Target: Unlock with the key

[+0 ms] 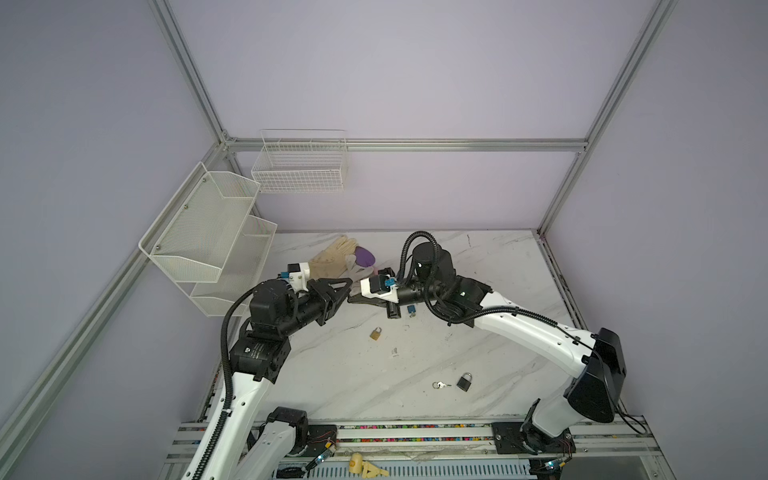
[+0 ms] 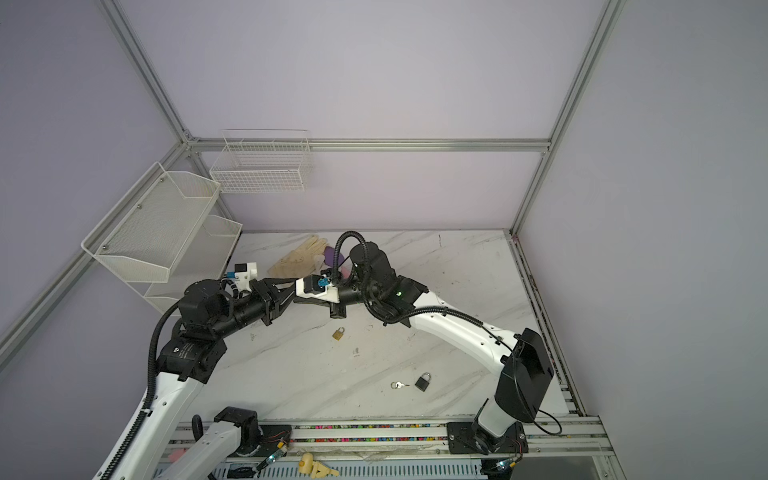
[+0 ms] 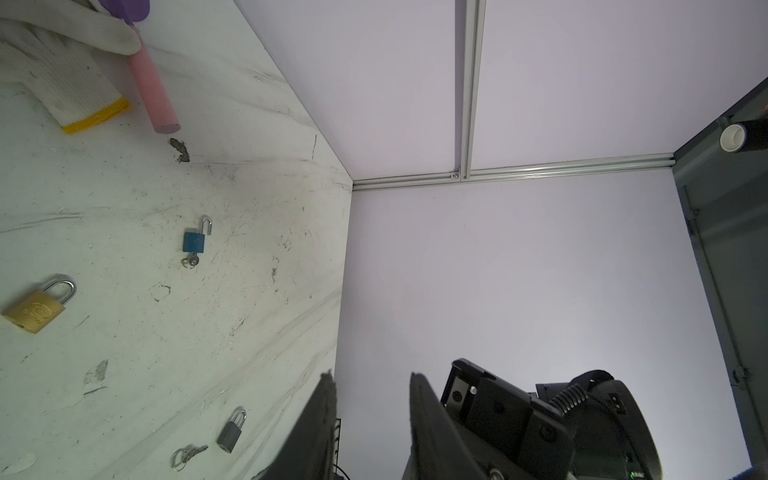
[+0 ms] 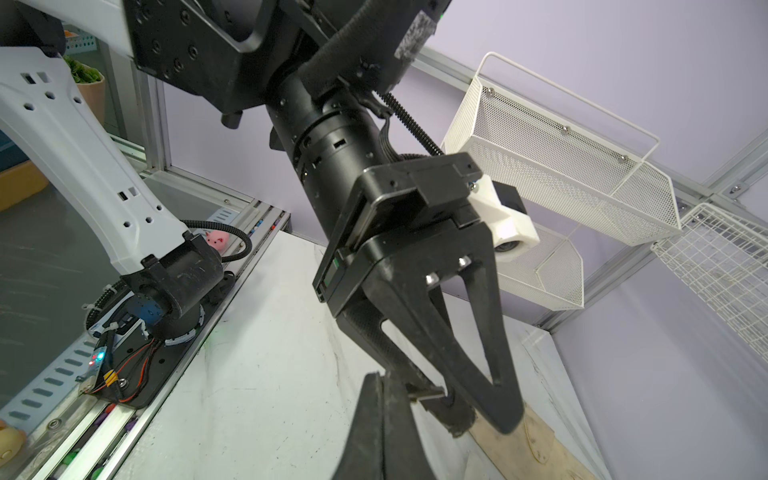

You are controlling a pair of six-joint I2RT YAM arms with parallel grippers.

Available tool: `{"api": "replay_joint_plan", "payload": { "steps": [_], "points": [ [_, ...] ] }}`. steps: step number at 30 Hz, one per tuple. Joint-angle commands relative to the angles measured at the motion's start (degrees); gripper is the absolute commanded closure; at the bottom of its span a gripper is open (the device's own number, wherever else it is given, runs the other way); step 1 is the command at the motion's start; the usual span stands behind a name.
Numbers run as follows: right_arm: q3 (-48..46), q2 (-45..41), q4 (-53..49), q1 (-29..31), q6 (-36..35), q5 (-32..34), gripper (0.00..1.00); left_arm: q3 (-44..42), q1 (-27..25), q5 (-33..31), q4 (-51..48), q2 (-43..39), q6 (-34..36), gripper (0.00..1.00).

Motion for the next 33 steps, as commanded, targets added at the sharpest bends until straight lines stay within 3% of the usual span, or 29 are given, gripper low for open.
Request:
{"api": "replay_joint_plan", "payload": {
  "steps": [1, 14, 33],
  "points": [
    [2.0, 1.1, -0.2, 0.0, -1.7, -1.5, 1.0, 6.7, 0.1, 1.7, 0.5, -0.7, 1.7, 0.72],
    [2.4, 1.4, 1.2, 0.0, -1.8, -0.7, 1.0, 6.5, 0.0, 2.4, 0.8, -0.4, 1.5, 0.88],
    [3.1, -0.4, 1.4, 0.0, -3.0, -0.1, 1.0, 6.3, 0.0, 2.1, -1.1, 0.2, 3.8, 0.84]
  ]
}}
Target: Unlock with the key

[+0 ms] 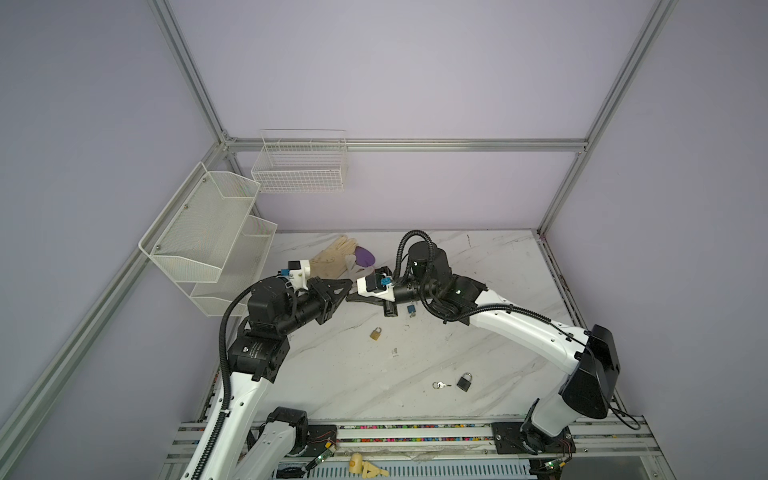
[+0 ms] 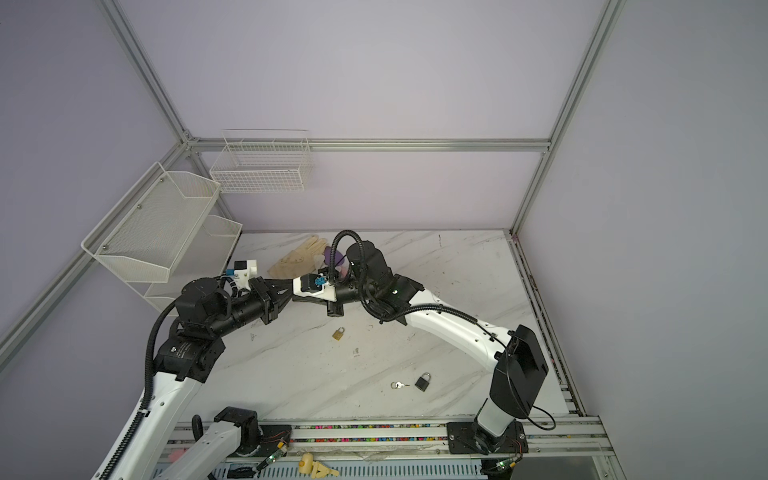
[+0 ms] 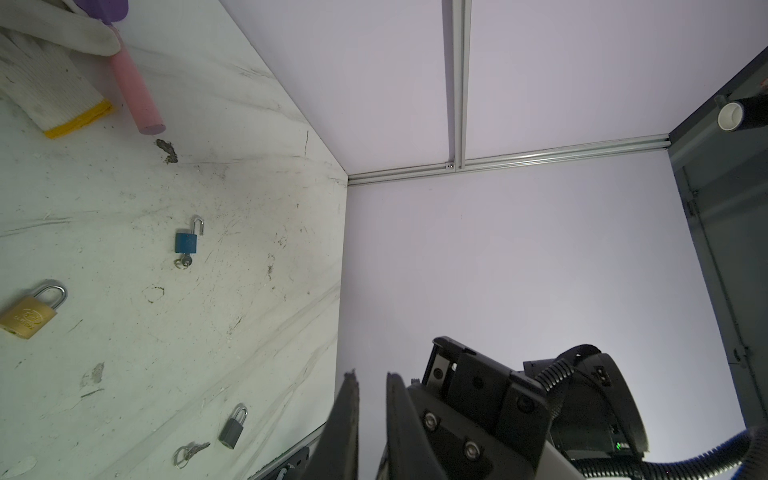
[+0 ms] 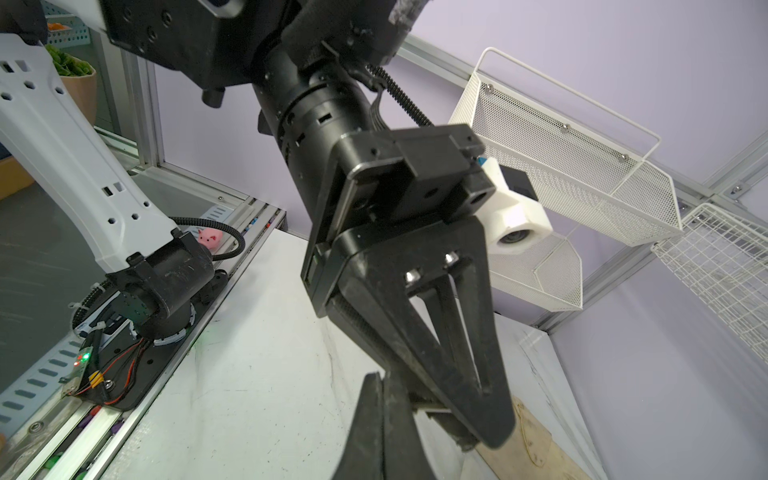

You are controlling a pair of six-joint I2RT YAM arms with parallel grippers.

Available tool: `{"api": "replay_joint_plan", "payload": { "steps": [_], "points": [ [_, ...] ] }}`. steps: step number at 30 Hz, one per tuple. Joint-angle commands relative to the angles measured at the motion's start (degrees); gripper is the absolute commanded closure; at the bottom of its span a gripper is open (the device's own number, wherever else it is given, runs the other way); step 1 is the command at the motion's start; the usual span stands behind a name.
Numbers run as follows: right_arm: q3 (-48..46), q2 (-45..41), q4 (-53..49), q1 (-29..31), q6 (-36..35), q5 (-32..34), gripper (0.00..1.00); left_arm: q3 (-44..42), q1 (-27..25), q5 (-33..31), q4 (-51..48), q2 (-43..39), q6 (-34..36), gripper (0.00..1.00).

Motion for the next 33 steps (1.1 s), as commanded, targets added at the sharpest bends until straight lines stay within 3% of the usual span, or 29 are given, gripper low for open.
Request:
{"api": "replay_joint_plan", "payload": {
  "steps": [1, 18, 33],
  "points": [
    [2.3, -1.9, 1.2, 0.0, -2.3, -0.4, 1.0, 5.1, -0.1, 0.8, -0.2, -0.2, 2.1, 0.84],
    [3.6, -0.3, 1.5, -0.1, -2.9, 0.0, 1.0, 4.8, 0.0, 1.9, 0.6, -0.5, -1.2, 0.86],
    [2.8, -0.9, 2.2, -0.4, -3.8, 1.3, 1.0, 3.4, 0.0, 1.5, 2.9, -1.7, -4.5, 1.0]
  ]
}}
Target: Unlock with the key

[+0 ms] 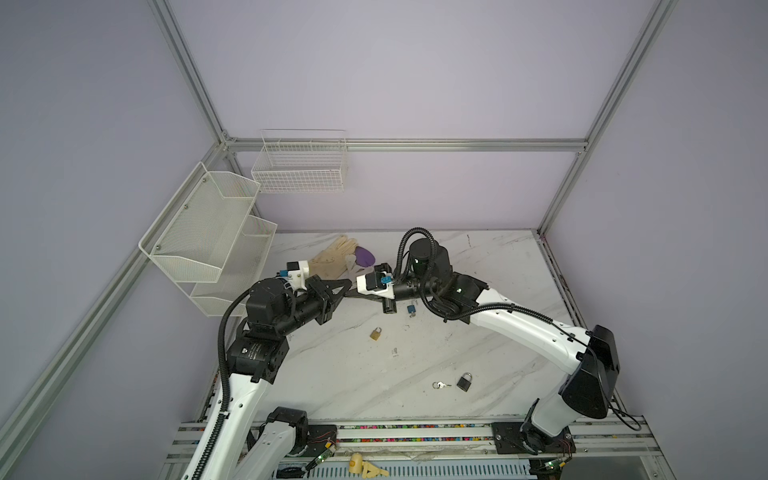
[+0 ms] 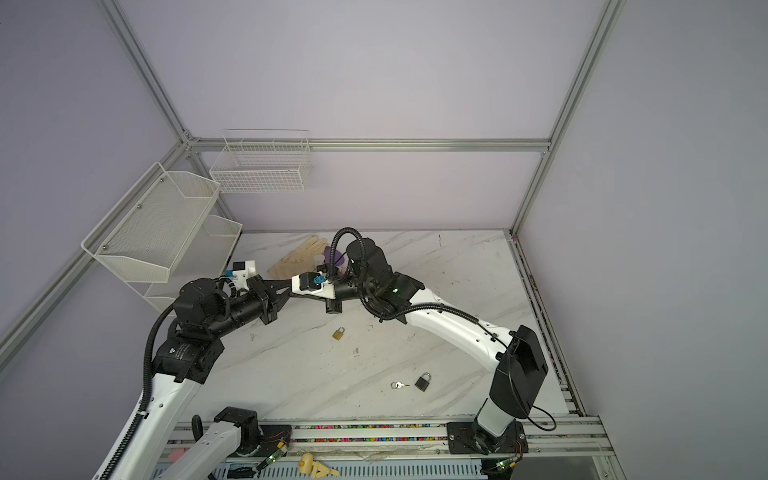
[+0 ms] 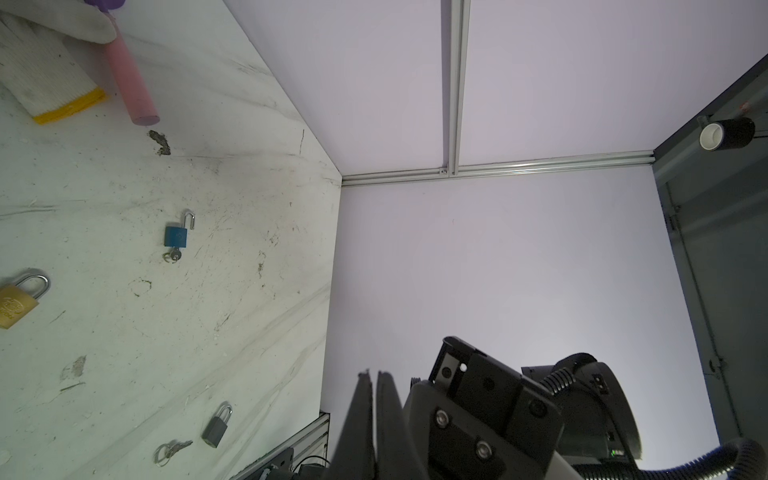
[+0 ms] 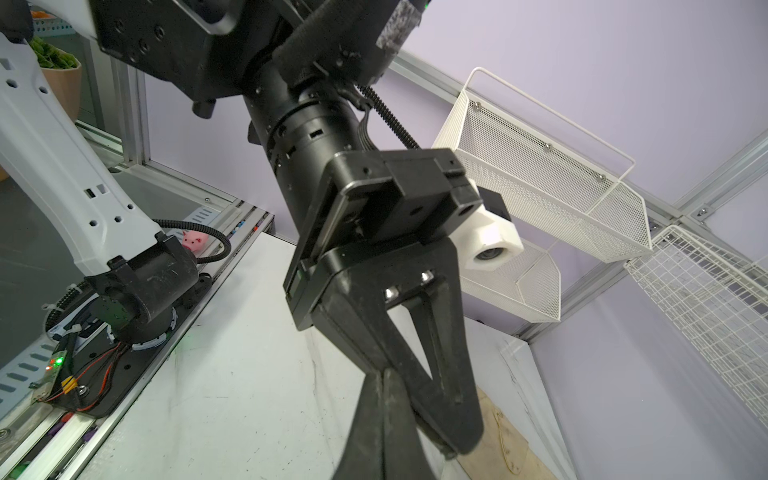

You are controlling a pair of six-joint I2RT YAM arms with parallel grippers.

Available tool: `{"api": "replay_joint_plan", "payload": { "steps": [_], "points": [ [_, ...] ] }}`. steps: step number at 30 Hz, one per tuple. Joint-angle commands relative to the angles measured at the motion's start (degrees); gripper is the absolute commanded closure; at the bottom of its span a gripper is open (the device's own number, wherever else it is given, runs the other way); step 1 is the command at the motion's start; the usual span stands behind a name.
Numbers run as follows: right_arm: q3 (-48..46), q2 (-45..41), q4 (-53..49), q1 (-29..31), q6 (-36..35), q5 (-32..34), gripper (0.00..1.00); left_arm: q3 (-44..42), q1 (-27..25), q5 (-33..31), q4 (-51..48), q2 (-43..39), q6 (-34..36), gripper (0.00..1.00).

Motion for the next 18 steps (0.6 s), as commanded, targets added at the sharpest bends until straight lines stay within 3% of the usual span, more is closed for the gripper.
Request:
{"api": "replay_joint_plan", "payload": {
  "steps": [1, 15, 18],
  "points": [
    [1.3, -1.2, 1.8, -0.3, -2.4, 0.4, 1.0, 3.1, -0.1, 1.3, 2.1, -1.2, -0.9, 1.0],
    [-0.2, -2.4, 1.5, -0.4, -1.4, 1.5, 1.0, 1.0, -0.1, -4.0, 10.4, -2.8, -0.1, 1.0],
    [-1.0, -2.4, 3.7, -0.4, -0.2, 2.2, 0.91, 0.7, -0.1, -4.1, 12.9, -2.7, 0.0, 1.0]
  ]
}}
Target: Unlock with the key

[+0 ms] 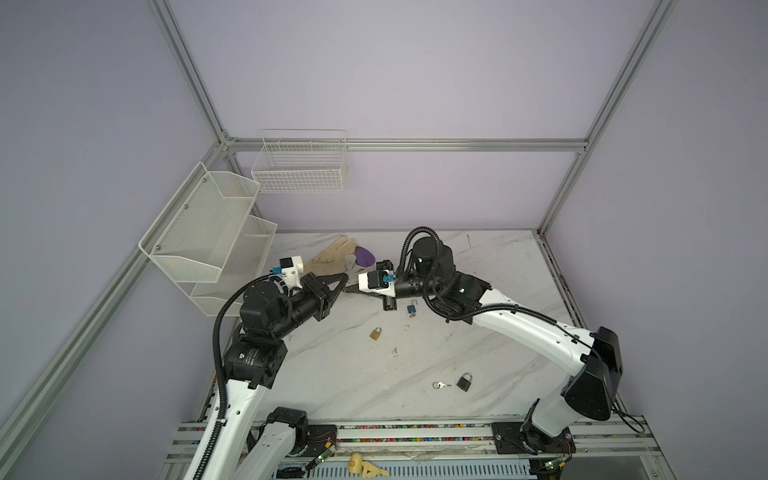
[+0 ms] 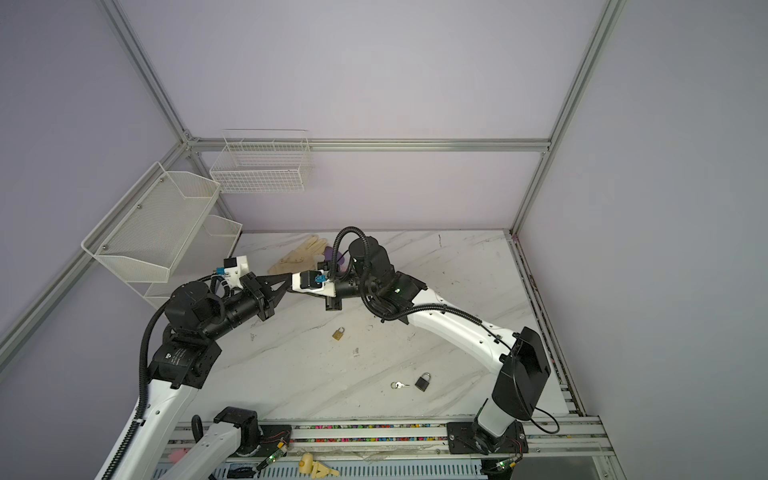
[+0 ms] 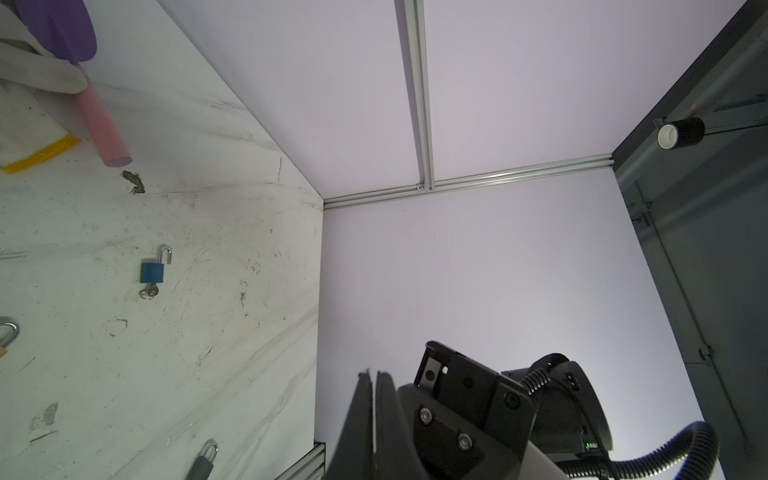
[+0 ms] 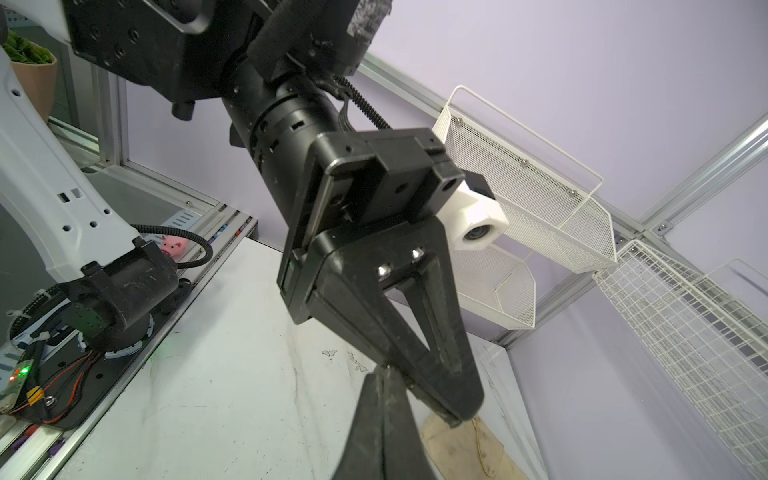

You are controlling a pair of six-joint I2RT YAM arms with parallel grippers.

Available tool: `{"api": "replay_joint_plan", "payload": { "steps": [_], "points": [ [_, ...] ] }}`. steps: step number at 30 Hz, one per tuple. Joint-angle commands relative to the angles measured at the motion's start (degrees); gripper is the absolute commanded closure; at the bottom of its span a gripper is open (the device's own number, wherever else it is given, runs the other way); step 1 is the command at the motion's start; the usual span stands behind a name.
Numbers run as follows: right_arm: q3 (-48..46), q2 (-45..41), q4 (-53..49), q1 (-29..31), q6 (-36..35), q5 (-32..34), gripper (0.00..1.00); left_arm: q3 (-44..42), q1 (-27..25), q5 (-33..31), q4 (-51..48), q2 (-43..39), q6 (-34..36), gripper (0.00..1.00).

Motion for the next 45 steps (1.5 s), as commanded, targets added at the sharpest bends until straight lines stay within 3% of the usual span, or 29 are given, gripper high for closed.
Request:
{"api": "replay_joint_plan", "payload": {
  "steps": [1, 5, 11, 15, 19, 26, 29, 32, 36, 45],
  "points": [
    [-1.2, -1.5, 2.4, -0.3, 0.6, 0.3, 0.89, 0.6, 0.0, -0.9, 7.8, -0.7, -0.2, 1.0],
    [-0.8, -1.1, 3.2, -0.3, 1.0, 0.1, 0.86, 0.4, 0.0, -1.1, 8.5, -0.3, 0.0, 1.0],
    [-1.1, -1.8, 3.5, -0.3, 2.4, 0.9, 0.69, 0.2, 0.0, -2.6, 9.1, 0.0, 1.1, 1.0],
    [-4.4, -5.1, 5.8, -0.4, 7.4, 2.9, 0.59, 0.4, -0.1, -5.6, 9.9, 0.5, 4.9, 1.0],
    [-8.5, -7.0, 9.4, -0.7, 24.9, 5.2, 0.5, -2.4, -0.4, -8.7, 17.6, 0.6, 10.9, 1.0],
    [-17.1, -10.5, 19.1, -4.4, 67.7, 15.1, 0.38, -7.9, -6.1, -11.0, 36.3, 6.2, 20.0, 1.0],
    [-20.4, -11.5, 26.7, -5.5, 79.0, 11.7, 0.38, -9.9, -10.4, -14.1, 44.5, 9.1, 23.7, 1.0],
    [-24.4, -13.3, 35.0, -5.6, 84.3, 10.8, 0.38, -10.5, -14.0, -15.5, 51.0, 12.4, 25.5, 1.0],
    [-27.1, -16.4, 38.1, -6.5, 87.8, 13.1, 0.39, -9.5, -17.2, -17.0, 53.7, 15.4, 27.0, 1.0],
    [-28.2, -16.0, 42.4, -7.5, 91.2, 14.8, 0.49, -10.1, -18.8, -17.4, 58.0, 17.5, 26.5, 1.0]
  ]
}}
